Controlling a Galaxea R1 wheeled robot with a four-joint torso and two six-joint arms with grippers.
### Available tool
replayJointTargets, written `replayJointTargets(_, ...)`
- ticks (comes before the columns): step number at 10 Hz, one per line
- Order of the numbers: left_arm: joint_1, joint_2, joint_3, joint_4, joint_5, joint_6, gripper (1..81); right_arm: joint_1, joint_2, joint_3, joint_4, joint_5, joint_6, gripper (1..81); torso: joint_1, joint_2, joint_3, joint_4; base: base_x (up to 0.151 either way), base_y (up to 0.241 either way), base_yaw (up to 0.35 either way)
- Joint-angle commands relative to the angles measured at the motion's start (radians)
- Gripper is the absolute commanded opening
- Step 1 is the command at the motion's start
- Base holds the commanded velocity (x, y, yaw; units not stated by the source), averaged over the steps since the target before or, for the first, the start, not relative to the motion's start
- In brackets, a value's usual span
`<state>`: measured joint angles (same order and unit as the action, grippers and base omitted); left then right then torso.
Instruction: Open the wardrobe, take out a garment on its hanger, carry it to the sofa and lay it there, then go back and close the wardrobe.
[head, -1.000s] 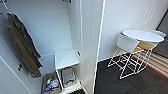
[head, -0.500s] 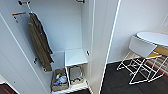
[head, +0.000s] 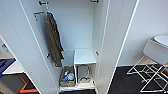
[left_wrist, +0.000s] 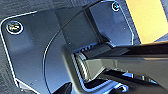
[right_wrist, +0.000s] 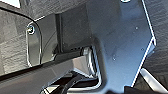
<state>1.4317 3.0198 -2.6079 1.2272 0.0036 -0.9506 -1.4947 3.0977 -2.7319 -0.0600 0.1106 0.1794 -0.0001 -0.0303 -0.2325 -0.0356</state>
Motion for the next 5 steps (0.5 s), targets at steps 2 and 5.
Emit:
replayJointTargets(2, -0.027, 0.004, 0.006, 0.003, 0.035, 0.001, 81.1, 0.027, 0.009, 0.002, -0.006, -0.057, -0.003, 81.1, 0.000, 0.000, 0.000, 0.000, 0.000, 0.000, 0.265)
replayJointTargets(5, -0.027, 0.005, 0.006, 0.003, 0.029, 0.001, 81.1, 0.027, 0.009, 0.002, -0.006, -0.055, -0.003, 81.1, 0.000, 0.000, 0.000, 0.000, 0.000, 0.000, 0.157)
